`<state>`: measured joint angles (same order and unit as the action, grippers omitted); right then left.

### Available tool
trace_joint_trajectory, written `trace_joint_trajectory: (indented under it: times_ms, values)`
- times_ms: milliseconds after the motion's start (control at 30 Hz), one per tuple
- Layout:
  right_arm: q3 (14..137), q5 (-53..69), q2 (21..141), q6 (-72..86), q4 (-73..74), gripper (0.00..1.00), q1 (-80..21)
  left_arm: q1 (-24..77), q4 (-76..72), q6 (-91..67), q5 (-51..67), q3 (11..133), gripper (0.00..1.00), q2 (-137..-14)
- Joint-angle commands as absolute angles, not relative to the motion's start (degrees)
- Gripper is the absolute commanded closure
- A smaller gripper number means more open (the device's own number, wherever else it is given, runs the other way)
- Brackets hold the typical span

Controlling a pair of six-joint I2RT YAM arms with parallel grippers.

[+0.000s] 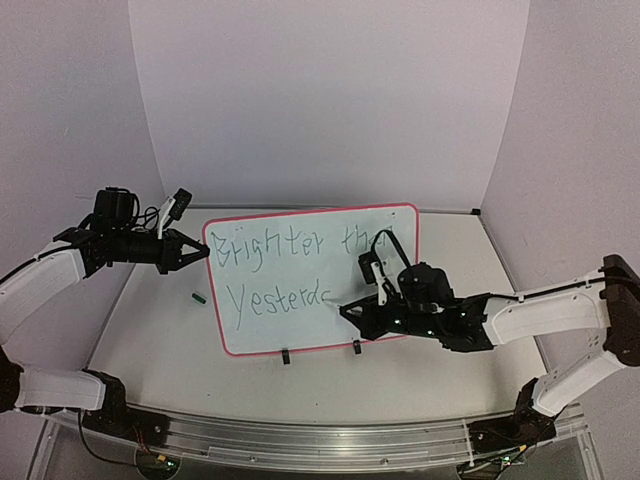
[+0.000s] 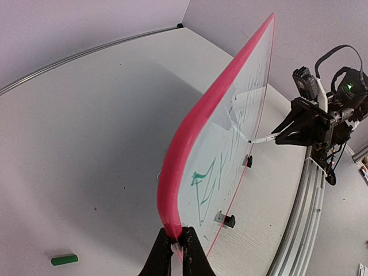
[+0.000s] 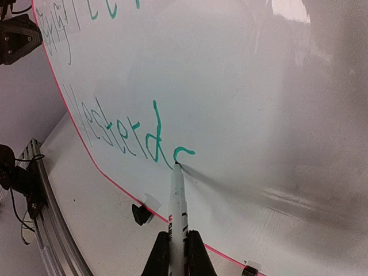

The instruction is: Write a sentence on the whiteboard

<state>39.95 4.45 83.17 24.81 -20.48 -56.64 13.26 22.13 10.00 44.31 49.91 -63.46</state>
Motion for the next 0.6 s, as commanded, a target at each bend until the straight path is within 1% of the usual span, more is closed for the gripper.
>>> trace_joint_trajectory:
  times_ms: [0,567]
  values:
    - [38.42,2.2,80.93,26.14,-19.78,1.0,-56.24,15.21,27.56,12.41,42.08,49.28,1.0,-65.64]
    - [41.54,-2.0,78.54,22.4,-19.69,1.0,-56.17,15.31,27.53,12.42,42.01,49.21,1.0,-65.53]
